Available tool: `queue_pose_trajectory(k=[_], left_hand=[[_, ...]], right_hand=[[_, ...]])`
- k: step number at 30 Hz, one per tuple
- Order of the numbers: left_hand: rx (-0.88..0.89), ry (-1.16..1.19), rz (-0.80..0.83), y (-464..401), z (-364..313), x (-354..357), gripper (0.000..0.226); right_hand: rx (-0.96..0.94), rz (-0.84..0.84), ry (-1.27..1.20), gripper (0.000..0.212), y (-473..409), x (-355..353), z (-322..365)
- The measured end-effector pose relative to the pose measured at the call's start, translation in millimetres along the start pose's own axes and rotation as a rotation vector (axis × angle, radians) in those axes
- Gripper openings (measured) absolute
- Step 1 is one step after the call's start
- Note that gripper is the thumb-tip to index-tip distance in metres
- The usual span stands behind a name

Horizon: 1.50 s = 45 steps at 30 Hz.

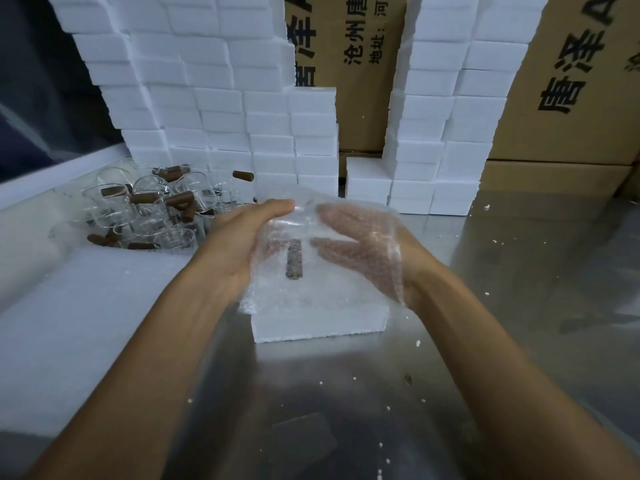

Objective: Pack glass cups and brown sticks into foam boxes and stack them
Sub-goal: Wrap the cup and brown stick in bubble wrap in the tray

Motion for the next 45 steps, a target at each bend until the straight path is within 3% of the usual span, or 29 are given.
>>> queue_pose_trajectory(k=[4,7,8,11,13,16,20,25,31,37,45], left_hand=[[-0.033,0.096,-0.143,-6.7,6.9,-24.7,0.044],[-0.022,0.203,-0.232,-6.3,9.5,-33.7,0.038],[-0.027,0.258,-0.240,-6.4,11.1,-33.9,0.040],[-0.002,0.397,-0.220,-7.9,11.5,-30.0,0.043],[0.013,0.436,-0.204,-8.0,13.1,-26.0,0.033],[0.019,0.427,-0.172,-7.0,16.0,-16.2,0.028],[-0.006,0.384,-0.089,-5.0,26.1,2.8,0.046],[-0.037,0.302,0.104,-1.9,31.0,23.0,0.047],[-0.056,0.113,0.192,-2.2,31.0,22.8,0.047],[-0.122,0.051,0.196,4.7,34.5,25.5,0.063],[-0.124,0.039,0.125,-1.2,30.3,16.2,0.042]], right_hand=[[0.050,-0.420,-0.086,0.012,6.5,-57.5,-0.2],[0.172,-0.681,-0.076,0.014,19.8,-82.5,-18.8],[0.224,-0.675,-0.120,0.023,22.2,-78.4,-27.4],[0.287,-0.425,-0.352,0.080,14.1,-41.5,-45.6],[0.290,-0.325,-0.282,0.088,9.4,-23.6,-45.7],[0.241,-0.290,-0.095,0.075,1.5,-16.5,-37.6],[0.206,-0.200,-0.169,0.040,3.0,-6.7,-31.2],[0.122,-0.348,-0.109,0.016,3.6,-27.2,-23.2],[0.013,-0.447,0.075,0.012,6.1,-47.2,-2.6],[-0.052,-0.412,0.172,0.009,6.3,-39.2,4.7],[-0.061,-0.385,0.256,0.009,2.1,-32.3,-1.3]])
Point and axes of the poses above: each hand's wrist, its own y-axis away from the middle knuckle, its own x-axis out of the palm, z = x × y, the point moved 10 cm from there along -y, towards the middle knuckle, and after that the axes turned 9 degrees about y, right-handed, at the moved point
